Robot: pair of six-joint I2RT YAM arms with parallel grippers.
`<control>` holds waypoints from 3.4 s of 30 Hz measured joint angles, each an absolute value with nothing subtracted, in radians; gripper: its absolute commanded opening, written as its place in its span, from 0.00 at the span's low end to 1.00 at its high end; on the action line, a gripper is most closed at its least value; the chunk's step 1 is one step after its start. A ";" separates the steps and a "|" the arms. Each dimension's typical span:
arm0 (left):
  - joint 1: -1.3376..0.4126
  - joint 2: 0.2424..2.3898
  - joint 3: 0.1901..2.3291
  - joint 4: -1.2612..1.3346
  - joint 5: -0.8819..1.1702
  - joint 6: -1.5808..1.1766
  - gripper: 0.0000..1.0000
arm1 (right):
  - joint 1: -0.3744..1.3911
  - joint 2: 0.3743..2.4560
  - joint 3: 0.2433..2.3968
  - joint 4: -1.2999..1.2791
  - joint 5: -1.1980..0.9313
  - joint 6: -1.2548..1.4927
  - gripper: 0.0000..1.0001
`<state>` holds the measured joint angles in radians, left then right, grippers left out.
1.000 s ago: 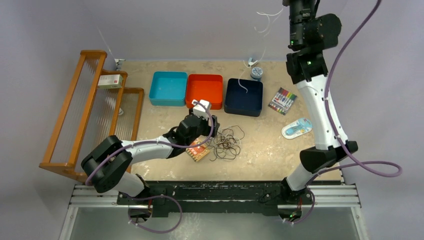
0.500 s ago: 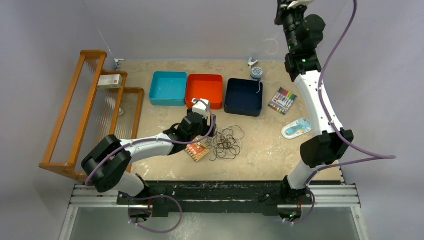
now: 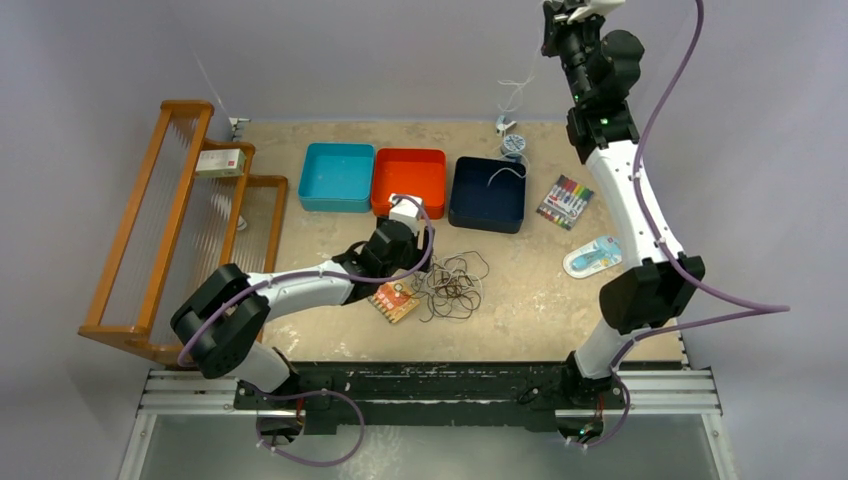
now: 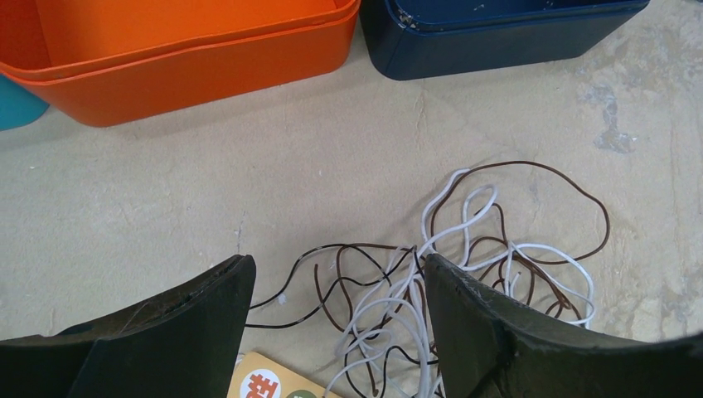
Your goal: Untangle the cables
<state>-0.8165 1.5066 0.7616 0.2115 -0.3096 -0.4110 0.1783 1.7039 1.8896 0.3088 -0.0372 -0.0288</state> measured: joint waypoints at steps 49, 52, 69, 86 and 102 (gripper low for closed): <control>-0.796 1.415 0.760 0.106 -0.420 -0.445 0.85 | 0.179 1.611 1.348 0.270 -0.181 0.258 0.00; -0.794 1.415 0.761 0.103 -0.420 -0.446 0.85 | 0.179 1.613 1.318 0.267 -0.179 0.265 0.00; -0.794 1.431 0.761 0.103 -0.395 -0.454 0.84 | 0.221 1.961 1.401 0.176 -0.170 0.170 0.11; -0.794 1.459 0.761 0.103 -0.378 -0.454 0.84 | 0.236 1.831 1.426 0.118 -0.095 0.112 0.47; -0.794 1.462 0.788 0.094 -0.305 -0.460 0.81 | 0.236 1.514 1.099 0.140 -0.110 0.219 0.47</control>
